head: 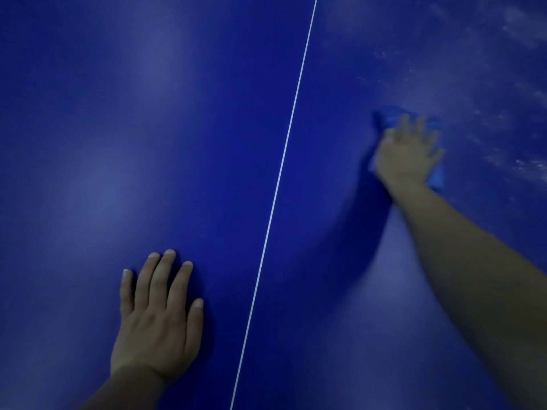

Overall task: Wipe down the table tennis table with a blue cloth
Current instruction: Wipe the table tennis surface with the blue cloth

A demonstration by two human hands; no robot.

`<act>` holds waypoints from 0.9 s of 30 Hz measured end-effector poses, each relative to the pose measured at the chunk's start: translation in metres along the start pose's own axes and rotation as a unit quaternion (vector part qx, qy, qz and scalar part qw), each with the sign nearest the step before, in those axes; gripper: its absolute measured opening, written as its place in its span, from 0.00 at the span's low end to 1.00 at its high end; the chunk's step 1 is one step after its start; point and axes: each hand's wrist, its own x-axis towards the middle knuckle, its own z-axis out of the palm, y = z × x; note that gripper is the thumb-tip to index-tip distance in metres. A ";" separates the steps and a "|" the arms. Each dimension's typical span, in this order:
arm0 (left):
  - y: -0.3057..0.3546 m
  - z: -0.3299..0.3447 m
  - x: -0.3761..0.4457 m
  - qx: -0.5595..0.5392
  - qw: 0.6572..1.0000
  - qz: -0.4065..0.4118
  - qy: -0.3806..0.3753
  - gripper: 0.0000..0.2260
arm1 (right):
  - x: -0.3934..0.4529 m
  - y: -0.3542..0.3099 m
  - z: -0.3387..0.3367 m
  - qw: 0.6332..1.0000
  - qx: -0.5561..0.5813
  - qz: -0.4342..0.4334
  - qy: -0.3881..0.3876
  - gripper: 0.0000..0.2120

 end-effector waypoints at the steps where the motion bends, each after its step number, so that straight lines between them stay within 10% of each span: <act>1: 0.001 0.000 0.000 0.000 1.000 -0.001 0.003 0.27 | -0.024 -0.024 0.008 0.996 -0.013 -0.093 -0.001 0.26; 5: 0.001 0.001 0.000 0.000 1.000 0.001 0.014 0.27 | -0.085 -0.061 0.026 0.911 -0.044 -0.403 -0.071 0.27; 12: 0.001 0.002 0.000 0.000 1.000 0.000 0.017 0.27 | 0.024 0.064 -0.012 0.993 -0.012 -0.108 -0.050 0.26; 20: 0.000 0.005 -0.001 0.007 1.000 0.001 0.020 0.28 | -0.134 0.124 0.000 0.884 -0.056 -0.456 -0.085 0.24; 27: 0.001 0.006 -0.001 0.013 0.999 0.003 0.034 0.27 | 0.008 0.109 -0.016 0.983 -0.037 -0.178 -0.039 0.26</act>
